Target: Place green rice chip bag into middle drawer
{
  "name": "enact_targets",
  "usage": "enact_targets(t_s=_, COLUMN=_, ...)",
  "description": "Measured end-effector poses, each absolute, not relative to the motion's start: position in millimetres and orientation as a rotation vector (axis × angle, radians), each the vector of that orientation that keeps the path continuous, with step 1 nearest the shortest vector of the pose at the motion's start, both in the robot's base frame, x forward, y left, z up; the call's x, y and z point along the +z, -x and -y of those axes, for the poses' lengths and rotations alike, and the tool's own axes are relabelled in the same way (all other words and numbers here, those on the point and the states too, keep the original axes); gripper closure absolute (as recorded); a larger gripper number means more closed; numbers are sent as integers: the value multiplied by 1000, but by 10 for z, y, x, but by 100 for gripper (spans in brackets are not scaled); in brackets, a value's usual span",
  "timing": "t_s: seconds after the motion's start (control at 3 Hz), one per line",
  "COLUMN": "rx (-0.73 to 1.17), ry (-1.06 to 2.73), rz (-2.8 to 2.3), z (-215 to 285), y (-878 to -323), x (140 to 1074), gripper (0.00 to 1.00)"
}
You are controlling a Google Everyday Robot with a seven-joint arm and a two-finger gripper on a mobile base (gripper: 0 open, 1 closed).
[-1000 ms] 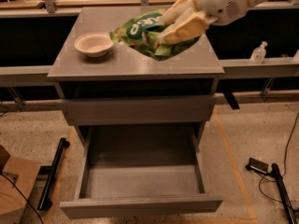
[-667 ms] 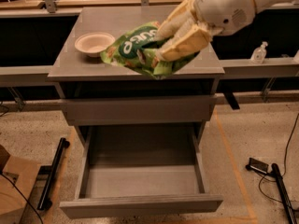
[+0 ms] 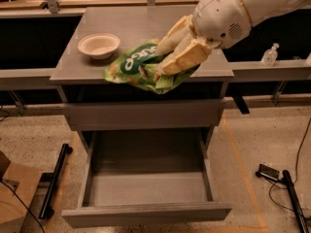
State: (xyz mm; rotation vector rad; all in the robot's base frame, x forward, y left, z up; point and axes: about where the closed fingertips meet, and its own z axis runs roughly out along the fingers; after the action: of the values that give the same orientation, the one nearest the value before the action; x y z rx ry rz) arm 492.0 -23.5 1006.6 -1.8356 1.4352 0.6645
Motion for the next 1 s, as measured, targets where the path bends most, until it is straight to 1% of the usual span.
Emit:
enact_targets(t_s=0.33, rx=804, ry=1805, rz=-1412, z=102, y=-4887, x=9593, gripper=100)
enact_targets(t_s=0.67, rx=955, ry=1776, rz=-1379, z=-93, y=-4725, x=8876, gripper=100)
enact_targets(t_s=1.0, rx=1047, ry=1756, rz=-1390, z=-215, y=-4560, x=8043, gripper=100)
